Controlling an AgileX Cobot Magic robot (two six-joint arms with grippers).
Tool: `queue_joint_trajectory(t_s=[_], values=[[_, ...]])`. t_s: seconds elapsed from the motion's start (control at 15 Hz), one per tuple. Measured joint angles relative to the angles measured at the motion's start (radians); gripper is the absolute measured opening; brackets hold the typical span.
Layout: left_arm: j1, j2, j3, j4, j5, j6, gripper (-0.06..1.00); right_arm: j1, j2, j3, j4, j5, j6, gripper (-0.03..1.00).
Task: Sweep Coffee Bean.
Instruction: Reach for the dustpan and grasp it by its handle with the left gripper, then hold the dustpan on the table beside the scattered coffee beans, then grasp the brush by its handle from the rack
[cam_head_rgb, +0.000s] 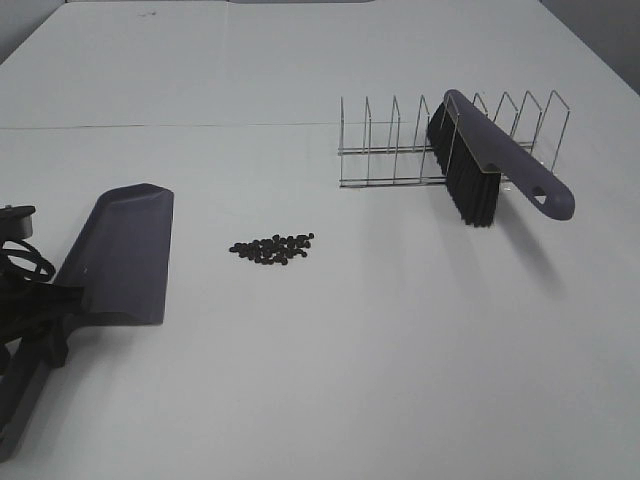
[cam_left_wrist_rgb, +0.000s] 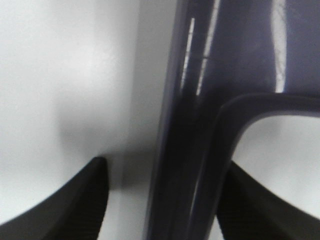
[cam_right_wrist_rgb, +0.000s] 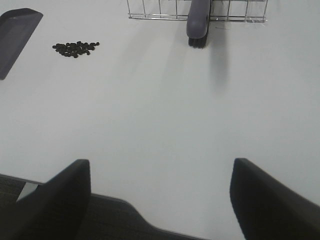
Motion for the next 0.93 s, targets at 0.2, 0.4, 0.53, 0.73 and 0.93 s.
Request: queue_joint_trajectory(t_s=[0.2, 0.4, 0.53, 0.73, 0.93], values=[[0.000, 0.002, -0.001, -0.007, -0.008, 0.001, 0.32, 0.000, 0.061, -0.025, -0.017, 0.000, 0.000, 0.68], [0.000, 0.002, -0.001, -0.007, -0.008, 0.001, 0.32, 0.000, 0.297, -0.141, -0.053, -0.001, 0.001, 0.68], [0.000, 0.002, -0.001, -0.007, -0.008, 0.001, 0.32, 0.000, 0.465, -0.220, -0.057, -0.001, 0.001, 0.68], [0.000, 0.002, -0.001, -0.007, -0.008, 0.023, 0.32, 0.000, 0.727, -0.345, -0.059, -0.003, 0.001, 0.68], [0.000, 0.002, -0.001, -0.007, -0.007, 0.082, 0.32, 0.000, 0.978, -0.479, -0.060, -0.004, 0.001, 0.68]])
